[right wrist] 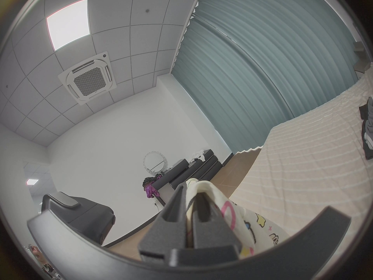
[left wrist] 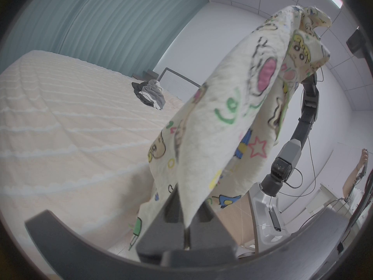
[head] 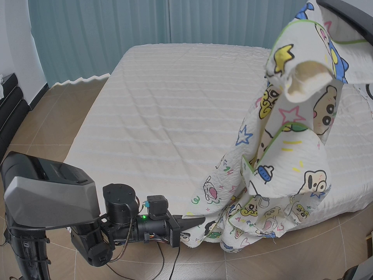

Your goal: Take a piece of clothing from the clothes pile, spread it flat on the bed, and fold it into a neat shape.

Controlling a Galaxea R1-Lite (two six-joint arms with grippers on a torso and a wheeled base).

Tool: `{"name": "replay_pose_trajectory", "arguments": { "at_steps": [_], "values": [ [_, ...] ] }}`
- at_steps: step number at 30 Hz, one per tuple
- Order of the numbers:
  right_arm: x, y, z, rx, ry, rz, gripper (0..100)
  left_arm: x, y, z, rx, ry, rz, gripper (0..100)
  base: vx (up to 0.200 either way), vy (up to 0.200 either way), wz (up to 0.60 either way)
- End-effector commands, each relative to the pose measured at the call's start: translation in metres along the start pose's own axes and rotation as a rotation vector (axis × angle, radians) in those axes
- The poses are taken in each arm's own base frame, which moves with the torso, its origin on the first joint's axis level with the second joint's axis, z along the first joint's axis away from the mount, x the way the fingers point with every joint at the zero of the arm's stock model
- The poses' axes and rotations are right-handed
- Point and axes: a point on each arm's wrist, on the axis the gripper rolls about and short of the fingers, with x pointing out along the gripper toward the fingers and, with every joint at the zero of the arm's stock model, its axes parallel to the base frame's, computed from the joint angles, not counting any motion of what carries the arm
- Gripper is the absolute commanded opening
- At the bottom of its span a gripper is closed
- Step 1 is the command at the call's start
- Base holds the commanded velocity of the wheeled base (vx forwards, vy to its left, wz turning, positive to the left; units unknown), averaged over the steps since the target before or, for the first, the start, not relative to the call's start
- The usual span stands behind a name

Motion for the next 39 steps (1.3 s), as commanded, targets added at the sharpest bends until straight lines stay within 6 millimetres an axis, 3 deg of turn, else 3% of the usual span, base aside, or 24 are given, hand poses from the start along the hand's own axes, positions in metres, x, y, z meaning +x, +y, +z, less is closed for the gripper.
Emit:
{"name": "replay_pose_trajectory", "arguments": {
  "at_steps": [1, 8, 12, 14, 15, 18, 19, 21, 32, 39],
  "values": [
    [-0.012, -0.005, -0.002, -0.004, -0.010, -0.044, 0, -0.033, -0.013, 0.029, 0.033, -0.097, 0.060, 0, 0.000, 0.000, 0.00],
    [-0.028, -0.014, -0.006, -0.012, -0.028, -0.130, 0, -0.075, -0.039, 0.069, 0.051, -0.279, 0.141, 0, 0.000, 0.000, 0.00],
    [-0.038, -0.018, -0.010, -0.015, -0.035, -0.173, 0, -0.100, -0.046, 0.080, 0.076, -0.351, 0.196, 0, 0.000, 0.000, 0.00],
    [-0.038, -0.018, -0.010, -0.015, -0.035, -0.173, 0, -0.100, -0.046, 0.080, 0.076, -0.351, 0.196, 0, 0.000, 0.000, 0.00],
    [-0.045, -0.019, -0.013, -0.016, -0.038, -0.198, 0, -0.121, -0.051, 0.089, 0.100, -0.422, 0.259, 0, 0.000, 0.000, 0.00],
    [-0.049, -0.022, -0.016, -0.015, -0.039, -0.221, 0, -0.135, -0.058, 0.094, 0.117, -0.457, 0.282, 0, 0.000, 0.000, 0.00],
    [-0.053, -0.026, -0.021, -0.009, -0.033, -0.251, 0, -0.152, -0.070, 0.096, 0.109, -0.454, 0.305, 0, 0.000, 0.000, 0.00],
    [-0.054, -0.029, -0.024, -0.002, -0.026, -0.263, 0, -0.159, -0.076, 0.096, 0.093, -0.436, 0.319, 0, 0.000, 0.000, 0.00],
    [-0.070, -0.037, -0.062, 0.050, 0.056, -0.305, 0, -0.225, -0.149, 0.105, -0.032, -0.262, 0.361, 0, 0.000, 0.000, 0.00],
    [-0.072, -0.041, -0.073, 0.068, 0.086, -0.309, 0, -0.228, -0.151, 0.097, -0.071, -0.208, 0.385, 0, 0.000, 0.000, 0.00]
  ]
}}
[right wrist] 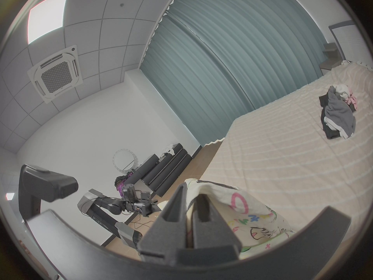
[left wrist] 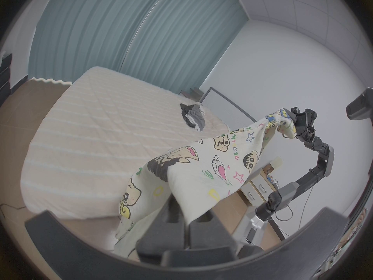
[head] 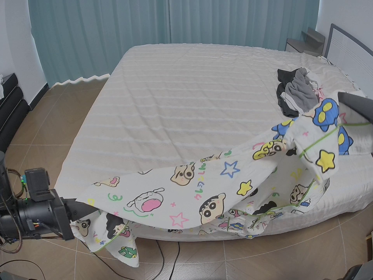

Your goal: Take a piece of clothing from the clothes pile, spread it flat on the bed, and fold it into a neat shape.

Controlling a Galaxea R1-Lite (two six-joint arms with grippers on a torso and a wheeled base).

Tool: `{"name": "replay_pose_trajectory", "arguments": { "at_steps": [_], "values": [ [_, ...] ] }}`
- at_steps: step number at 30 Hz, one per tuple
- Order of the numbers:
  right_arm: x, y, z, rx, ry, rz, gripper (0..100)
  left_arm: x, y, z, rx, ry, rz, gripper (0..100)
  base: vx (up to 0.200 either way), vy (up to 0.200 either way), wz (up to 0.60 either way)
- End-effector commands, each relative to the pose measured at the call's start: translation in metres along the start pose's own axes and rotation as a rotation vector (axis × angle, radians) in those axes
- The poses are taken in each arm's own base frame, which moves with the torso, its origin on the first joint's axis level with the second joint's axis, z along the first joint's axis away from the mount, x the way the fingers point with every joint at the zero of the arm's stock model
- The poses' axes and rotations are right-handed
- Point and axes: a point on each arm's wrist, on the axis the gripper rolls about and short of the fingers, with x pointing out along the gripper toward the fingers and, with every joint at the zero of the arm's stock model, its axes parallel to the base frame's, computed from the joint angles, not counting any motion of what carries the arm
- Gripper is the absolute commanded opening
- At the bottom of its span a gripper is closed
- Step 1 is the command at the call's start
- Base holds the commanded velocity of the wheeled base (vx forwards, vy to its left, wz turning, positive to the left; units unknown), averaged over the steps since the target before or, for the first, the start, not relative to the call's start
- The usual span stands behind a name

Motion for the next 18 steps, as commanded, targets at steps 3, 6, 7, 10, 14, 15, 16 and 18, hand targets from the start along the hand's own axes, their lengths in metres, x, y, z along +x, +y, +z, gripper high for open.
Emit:
{"name": "replay_pose_trajectory", "arguments": {
  "at_steps": [3, 6, 7, 10, 14, 15, 16, 18],
  "values": [
    [-0.005, -0.010, -0.024, 0.028, 0.061, -0.028, 0, -0.050, -0.026, 0.013, 0.053, -0.125, -0.023, 0, 0.000, 0.000, 0.00],
    [0.000, -0.013, -0.025, 0.033, 0.075, -0.037, 0, -0.039, -0.020, 0.013, 0.034, -0.096, 0.033, 0, 0.000, 0.000, 0.00],
    [0.001, -0.014, -0.025, 0.032, 0.078, -0.038, 0, -0.036, -0.018, 0.014, 0.031, -0.094, 0.045, 0, 0.000, 0.000, 0.00],
    [0.010, -0.021, -0.024, 0.032, 0.080, -0.061, 0, -0.026, -0.014, 0.018, 0.025, -0.080, 0.072, 0, 0.000, 0.000, 0.00],
    [0.024, -0.033, -0.019, 0.018, 0.040, -0.087, 0, -0.016, -0.012, 0.025, 0.030, -0.099, 0.073, 0, 0.000, 0.000, 0.00],
    [0.028, -0.036, -0.018, 0.016, 0.033, -0.091, 0, -0.013, -0.011, 0.027, 0.030, -0.105, 0.082, 0, 0.000, 0.000, 0.00],
    [0.032, -0.039, -0.017, 0.013, 0.023, -0.096, 0, -0.008, -0.009, 0.028, 0.029, -0.106, 0.098, 0, 0.000, 0.000, 0.00],
    [0.038, -0.042, -0.015, 0.006, -0.005, -0.107, 0, 0.000, -0.004, 0.030, 0.029, -0.125, 0.150, 0, 0.000, 0.000, 0.00]
  ]
}}
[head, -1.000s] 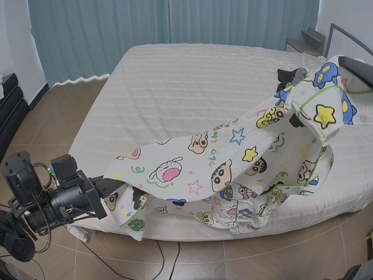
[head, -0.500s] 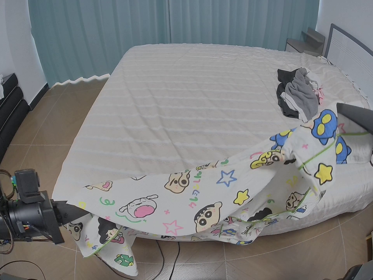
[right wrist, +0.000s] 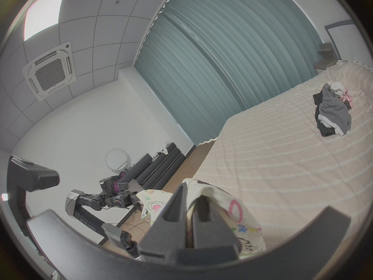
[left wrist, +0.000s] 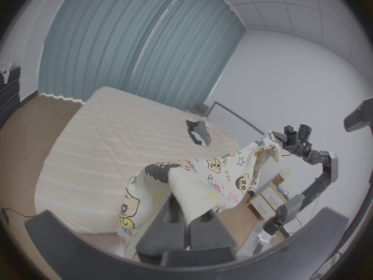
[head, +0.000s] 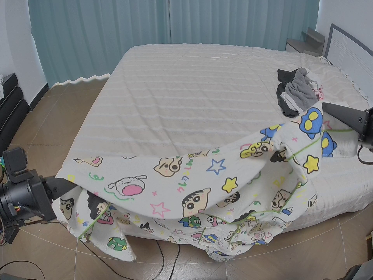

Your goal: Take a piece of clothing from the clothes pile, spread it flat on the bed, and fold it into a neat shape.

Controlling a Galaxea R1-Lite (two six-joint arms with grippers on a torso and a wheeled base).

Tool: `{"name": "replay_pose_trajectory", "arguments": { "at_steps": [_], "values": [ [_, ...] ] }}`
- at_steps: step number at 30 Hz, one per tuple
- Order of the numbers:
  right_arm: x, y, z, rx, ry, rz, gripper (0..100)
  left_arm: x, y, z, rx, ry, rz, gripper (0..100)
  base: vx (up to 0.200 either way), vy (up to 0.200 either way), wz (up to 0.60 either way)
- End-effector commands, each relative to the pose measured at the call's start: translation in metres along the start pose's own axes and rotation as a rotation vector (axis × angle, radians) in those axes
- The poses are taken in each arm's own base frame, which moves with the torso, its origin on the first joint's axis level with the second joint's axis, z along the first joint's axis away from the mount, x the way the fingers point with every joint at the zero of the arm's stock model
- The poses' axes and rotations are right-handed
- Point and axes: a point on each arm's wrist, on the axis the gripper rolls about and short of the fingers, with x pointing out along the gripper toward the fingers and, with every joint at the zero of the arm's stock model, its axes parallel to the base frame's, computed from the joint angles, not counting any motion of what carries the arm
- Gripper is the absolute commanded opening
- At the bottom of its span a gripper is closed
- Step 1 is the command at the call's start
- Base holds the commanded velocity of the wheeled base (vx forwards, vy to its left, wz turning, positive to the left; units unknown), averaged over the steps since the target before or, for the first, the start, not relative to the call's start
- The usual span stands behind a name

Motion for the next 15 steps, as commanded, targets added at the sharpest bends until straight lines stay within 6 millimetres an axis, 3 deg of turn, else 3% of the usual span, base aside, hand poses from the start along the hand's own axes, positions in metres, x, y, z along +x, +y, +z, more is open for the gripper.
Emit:
{"name": "replay_pose_trajectory", "arguments": {
  "at_steps": [1, 15],
  "values": [
    [0.024, -0.017, 0.001, 0.010, -0.014, -0.053, 0, 0.027, 0.011, -0.001, -0.010, 0.009, 0.095, 0, 0.000, 0.000, 0.00],
    [0.031, -0.019, 0.010, -0.004, -0.041, -0.057, 0, 0.048, 0.017, 0.000, -0.060, 0.009, 0.140, 0, 0.000, 0.000, 0.00]
  ]
}}
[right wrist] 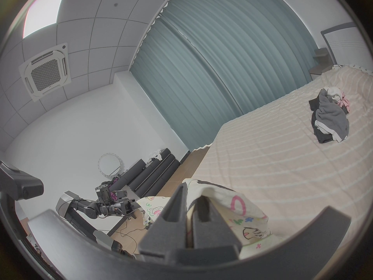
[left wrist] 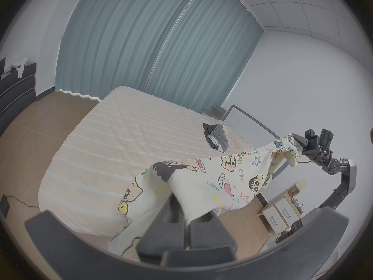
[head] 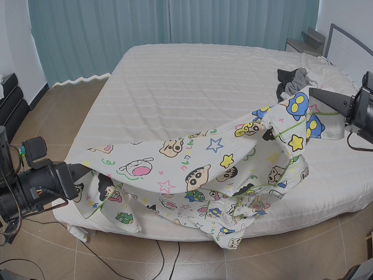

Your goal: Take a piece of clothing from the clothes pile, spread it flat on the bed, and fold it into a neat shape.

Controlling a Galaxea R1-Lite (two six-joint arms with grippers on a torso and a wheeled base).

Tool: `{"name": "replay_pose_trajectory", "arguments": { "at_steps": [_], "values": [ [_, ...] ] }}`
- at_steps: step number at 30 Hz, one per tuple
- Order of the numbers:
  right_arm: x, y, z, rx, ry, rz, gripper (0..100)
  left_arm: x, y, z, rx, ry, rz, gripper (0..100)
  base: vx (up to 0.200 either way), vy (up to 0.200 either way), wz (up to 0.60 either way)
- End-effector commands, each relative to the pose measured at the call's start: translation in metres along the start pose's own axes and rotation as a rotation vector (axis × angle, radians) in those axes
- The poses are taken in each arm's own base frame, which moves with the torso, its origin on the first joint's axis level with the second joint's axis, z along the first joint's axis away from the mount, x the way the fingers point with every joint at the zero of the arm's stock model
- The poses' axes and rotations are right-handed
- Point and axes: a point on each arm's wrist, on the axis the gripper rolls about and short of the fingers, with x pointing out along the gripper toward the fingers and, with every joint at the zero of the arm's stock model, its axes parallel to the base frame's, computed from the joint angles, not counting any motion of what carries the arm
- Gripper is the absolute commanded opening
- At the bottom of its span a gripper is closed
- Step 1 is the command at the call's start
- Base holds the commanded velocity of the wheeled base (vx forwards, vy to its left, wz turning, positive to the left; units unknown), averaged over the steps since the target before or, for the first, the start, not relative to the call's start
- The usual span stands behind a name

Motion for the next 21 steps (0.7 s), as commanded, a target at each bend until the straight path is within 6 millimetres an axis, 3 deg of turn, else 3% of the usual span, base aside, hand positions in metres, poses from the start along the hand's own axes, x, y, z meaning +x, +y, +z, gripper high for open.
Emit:
{"name": "replay_pose_trajectory", "arguments": {
  "at_steps": [1, 3, 15, 21],
  "values": [
    [0.006, -0.006, 0.001, 0.000, 0.004, -0.022, 0, 0.013, 0.003, -0.003, -0.001, 0.024, 0.006, 0, 0.000, 0.000, 0.00],
    [0.008, -0.008, 0.003, -0.007, -0.001, -0.028, 0, 0.019, 0.004, -0.002, 0.008, 0.010, 0.004, 0, 0.000, 0.000, 0.00],
    [0.027, -0.021, 0.002, -0.064, -0.021, -0.057, 0, 0.063, 0.010, 0.004, 0.012, -0.003, 0.058, 0, 0.200, 0.000, 0.00],
    [0.050, -0.038, 0.003, -0.065, -0.031, -0.076, 0, 0.088, 0.013, 0.009, 0.008, 0.008, 0.070, 0, 0.200, 0.000, 0.00]
  ]
}}
